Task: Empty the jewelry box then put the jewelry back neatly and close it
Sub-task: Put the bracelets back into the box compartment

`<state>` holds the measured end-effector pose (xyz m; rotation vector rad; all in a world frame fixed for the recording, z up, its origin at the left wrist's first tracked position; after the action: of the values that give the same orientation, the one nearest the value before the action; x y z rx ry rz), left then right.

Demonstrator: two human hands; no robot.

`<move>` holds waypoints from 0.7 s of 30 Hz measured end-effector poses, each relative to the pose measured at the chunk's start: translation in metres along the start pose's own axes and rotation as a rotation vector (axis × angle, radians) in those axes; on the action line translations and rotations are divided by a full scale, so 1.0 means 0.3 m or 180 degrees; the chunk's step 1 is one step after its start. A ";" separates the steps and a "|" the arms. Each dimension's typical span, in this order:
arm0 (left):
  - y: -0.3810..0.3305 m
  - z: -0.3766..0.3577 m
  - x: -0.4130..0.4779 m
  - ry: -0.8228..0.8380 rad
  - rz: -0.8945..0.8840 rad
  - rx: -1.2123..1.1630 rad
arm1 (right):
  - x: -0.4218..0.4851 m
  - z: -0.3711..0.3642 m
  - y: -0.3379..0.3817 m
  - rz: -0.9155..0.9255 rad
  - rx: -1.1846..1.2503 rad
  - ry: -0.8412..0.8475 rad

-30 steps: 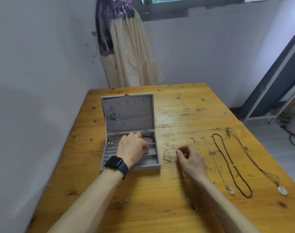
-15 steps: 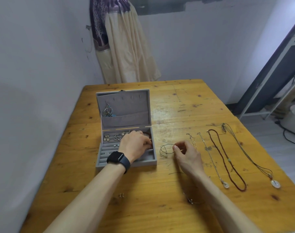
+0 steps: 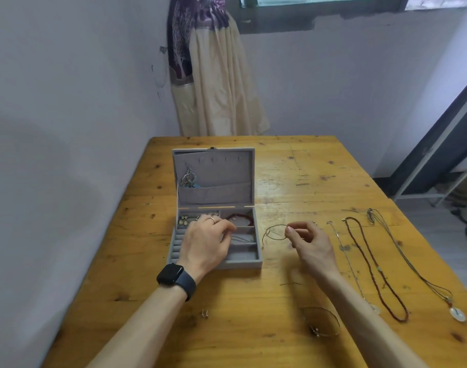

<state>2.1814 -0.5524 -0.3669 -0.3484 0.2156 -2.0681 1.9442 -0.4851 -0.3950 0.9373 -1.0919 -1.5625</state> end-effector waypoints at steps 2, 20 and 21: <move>0.022 -0.017 -0.031 -0.0109 0.0062 0.0038 | 0.022 -0.021 0.037 0.0031 0.0099 0.0035; 0.061 -0.079 -0.082 -0.0441 -0.0164 0.0232 | 0.239 -0.302 0.162 -0.0266 -0.1611 0.0148; 0.062 -0.079 -0.083 -0.0452 -0.0157 0.0224 | 0.235 -0.299 0.163 -0.0300 -0.1759 0.0095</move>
<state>2.2003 -0.5397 -0.3987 -0.4592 0.0490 -2.0837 2.0255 -0.5777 -0.3793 0.6339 -0.5470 -1.7914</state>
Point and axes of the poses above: each hand's wrist, its own x-axis towards the middle knuckle, its own z-axis out of the back of the hand, y = z × x, the point moved 3 cm from there along x, towards the middle knuckle, and after that the axes turned 12 degrees about y, right-handed, at the moved point
